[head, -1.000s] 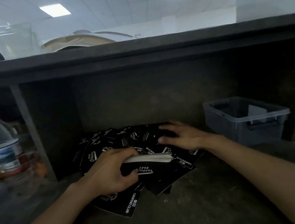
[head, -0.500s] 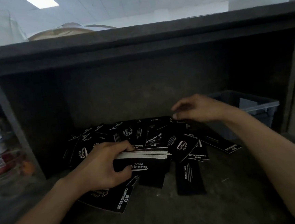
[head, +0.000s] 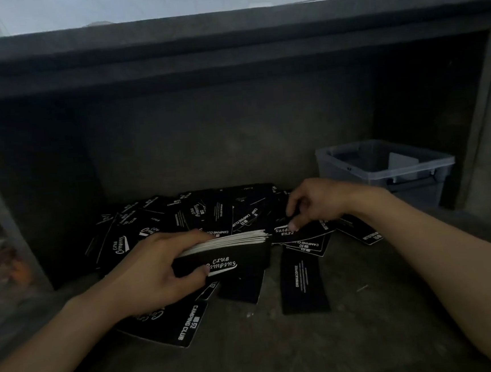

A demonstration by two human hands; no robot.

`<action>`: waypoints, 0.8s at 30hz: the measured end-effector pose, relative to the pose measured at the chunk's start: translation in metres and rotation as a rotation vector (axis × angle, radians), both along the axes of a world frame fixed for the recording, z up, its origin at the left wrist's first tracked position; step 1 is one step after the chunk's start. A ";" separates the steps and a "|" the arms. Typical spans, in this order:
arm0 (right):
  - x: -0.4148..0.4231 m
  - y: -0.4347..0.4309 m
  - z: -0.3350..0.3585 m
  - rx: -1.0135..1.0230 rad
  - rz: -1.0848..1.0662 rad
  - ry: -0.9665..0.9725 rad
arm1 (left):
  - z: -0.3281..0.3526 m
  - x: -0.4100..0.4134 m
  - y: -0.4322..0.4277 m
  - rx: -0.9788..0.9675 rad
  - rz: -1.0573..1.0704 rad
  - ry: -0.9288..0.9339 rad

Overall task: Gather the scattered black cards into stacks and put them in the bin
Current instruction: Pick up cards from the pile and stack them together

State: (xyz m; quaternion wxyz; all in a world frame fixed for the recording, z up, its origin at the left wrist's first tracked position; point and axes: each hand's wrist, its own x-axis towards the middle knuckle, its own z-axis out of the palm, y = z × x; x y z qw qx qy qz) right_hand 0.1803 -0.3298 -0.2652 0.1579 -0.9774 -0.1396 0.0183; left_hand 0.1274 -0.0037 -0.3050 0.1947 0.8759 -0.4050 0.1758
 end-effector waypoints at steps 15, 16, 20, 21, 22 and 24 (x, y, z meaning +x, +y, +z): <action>-0.022 0.045 0.014 1.105 0.119 0.003 | -0.011 0.007 -0.003 -0.178 0.057 0.098; -0.022 0.050 0.013 1.143 0.095 0.031 | -0.011 0.007 -0.002 -0.187 0.066 0.105; -0.022 0.048 0.007 0.905 0.101 0.265 | -0.011 0.007 -0.004 -0.248 0.061 0.153; -0.024 0.045 0.006 0.782 0.157 0.360 | -0.010 0.006 -0.004 -0.250 0.042 0.161; -0.025 0.042 0.004 0.685 0.214 0.444 | -0.010 0.006 -0.005 -0.244 0.013 0.176; -0.022 0.035 0.006 0.578 0.253 0.449 | -0.009 0.005 -0.005 -0.211 -0.046 0.194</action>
